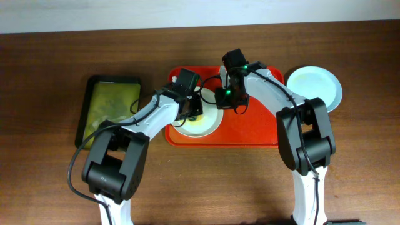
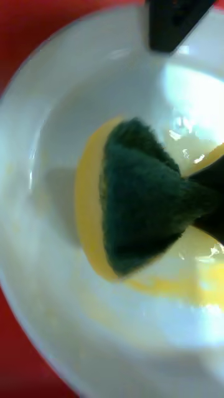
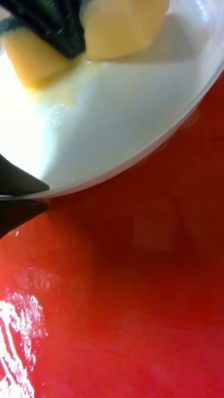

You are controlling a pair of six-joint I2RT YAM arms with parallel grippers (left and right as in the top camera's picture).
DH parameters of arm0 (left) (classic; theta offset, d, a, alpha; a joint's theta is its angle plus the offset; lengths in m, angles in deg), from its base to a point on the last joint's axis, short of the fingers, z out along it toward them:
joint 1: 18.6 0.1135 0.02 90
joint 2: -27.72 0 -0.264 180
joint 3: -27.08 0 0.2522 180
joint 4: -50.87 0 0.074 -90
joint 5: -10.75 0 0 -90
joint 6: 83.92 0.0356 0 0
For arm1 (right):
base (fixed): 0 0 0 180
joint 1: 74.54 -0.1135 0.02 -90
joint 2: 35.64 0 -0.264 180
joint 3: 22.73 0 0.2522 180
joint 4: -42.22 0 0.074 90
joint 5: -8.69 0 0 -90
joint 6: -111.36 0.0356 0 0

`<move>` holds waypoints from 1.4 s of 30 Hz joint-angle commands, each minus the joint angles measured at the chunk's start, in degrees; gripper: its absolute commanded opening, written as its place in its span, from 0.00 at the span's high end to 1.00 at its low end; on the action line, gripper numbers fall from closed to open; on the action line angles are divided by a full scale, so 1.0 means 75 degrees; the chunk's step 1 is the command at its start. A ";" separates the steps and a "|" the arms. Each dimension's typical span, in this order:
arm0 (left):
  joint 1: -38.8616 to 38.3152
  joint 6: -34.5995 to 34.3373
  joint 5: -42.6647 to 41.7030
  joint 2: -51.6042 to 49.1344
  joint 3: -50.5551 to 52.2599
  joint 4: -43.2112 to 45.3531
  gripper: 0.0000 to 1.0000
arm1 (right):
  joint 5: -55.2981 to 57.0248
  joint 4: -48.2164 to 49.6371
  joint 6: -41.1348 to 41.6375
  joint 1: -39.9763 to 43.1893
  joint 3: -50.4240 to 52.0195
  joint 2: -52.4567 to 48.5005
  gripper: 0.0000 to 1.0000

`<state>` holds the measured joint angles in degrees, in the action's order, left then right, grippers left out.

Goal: Clean dirty plates on tray and stack at the side
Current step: 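Scrub the cream plate with the sponge in the left gripper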

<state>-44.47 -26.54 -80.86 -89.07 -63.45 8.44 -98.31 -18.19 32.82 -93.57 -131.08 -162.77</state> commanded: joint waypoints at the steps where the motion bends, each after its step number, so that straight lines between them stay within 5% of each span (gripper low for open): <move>1: 0.0251 -0.0020 0.1664 -0.0160 0.0003 -0.1040 1.00 | 0.0154 0.0026 -0.0067 -0.0055 0.0070 -0.0114 0.96; 5: 0.0673 -0.0020 0.2022 -0.0044 -0.0877 -0.2279 1.00 | 0.0157 0.0026 -0.0064 -0.0055 0.0070 -0.0114 0.96; 11: 0.0618 -0.0026 -0.1169 -0.0085 -0.1268 -0.1559 1.00 | 0.0154 0.0079 -0.0064 -0.0055 0.0070 -0.0114 0.96; 20: -0.0181 -0.0338 -0.1084 -0.1253 -0.1268 -0.1617 1.00 | 0.0154 0.0114 -0.0067 -0.0055 0.0070 -0.0114 0.96; 32: 0.0871 -0.0335 0.1944 -0.1259 -0.2346 -0.4159 1.00 | 0.0154 0.0114 -0.0067 -0.0055 0.0070 -0.0114 0.96; 35: 0.0886 -0.0335 0.1542 -0.1259 -0.3179 -0.4304 1.00 | 0.0157 0.0117 -0.0067 -0.0055 0.0070 -0.0114 0.96; 39: 0.0822 -0.0335 -0.0705 -0.1314 -0.3255 -0.3550 1.00 | 0.0154 0.0146 -0.0067 -0.0055 0.0070 -0.0114 0.96; 42: 0.0507 -0.0335 -0.0813 -0.1437 -0.3249 -0.3369 1.00 | 0.0154 0.0143 -0.0067 -0.0055 0.0070 -0.0114 0.96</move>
<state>-38.63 -28.92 -83.11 -98.31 -87.14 -17.44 -98.59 -17.45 32.74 -94.14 -131.03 -162.79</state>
